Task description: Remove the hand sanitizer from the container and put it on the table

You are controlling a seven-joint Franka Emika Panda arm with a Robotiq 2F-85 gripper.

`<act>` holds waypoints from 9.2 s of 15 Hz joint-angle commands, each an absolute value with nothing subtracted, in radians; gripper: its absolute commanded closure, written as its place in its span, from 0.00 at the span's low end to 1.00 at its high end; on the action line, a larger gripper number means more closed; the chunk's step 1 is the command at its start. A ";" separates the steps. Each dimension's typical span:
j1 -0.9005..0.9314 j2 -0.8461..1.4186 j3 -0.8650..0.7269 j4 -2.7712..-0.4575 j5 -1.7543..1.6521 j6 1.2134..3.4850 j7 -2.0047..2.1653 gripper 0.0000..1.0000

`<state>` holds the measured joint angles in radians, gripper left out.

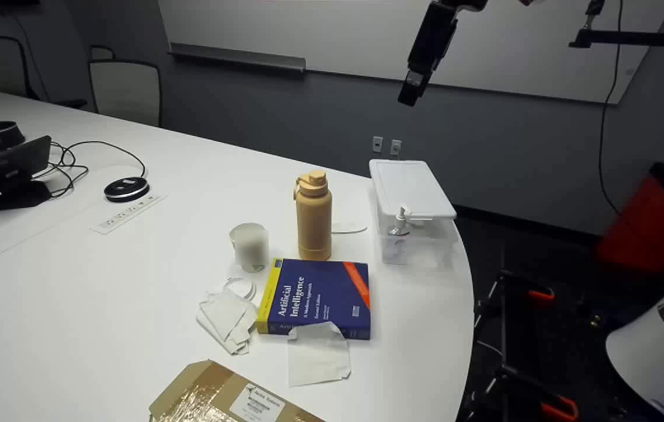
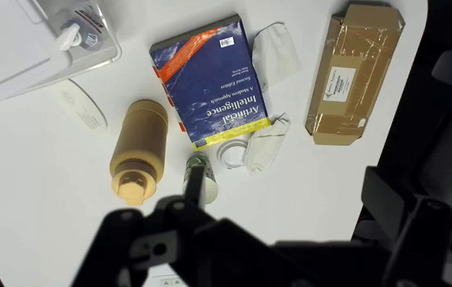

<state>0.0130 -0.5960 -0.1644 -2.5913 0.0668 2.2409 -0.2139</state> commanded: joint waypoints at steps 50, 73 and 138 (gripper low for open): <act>-0.298 0.453 -0.214 -2.282 0.250 2.600 0.159 0.00; -0.282 0.442 -0.256 -2.233 0.207 2.512 0.194 0.93; 0.146 0.497 0.017 -1.828 0.100 2.166 0.416 0.00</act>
<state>0.1527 0.6157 0.0296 -1.7704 0.0790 2.2246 0.4019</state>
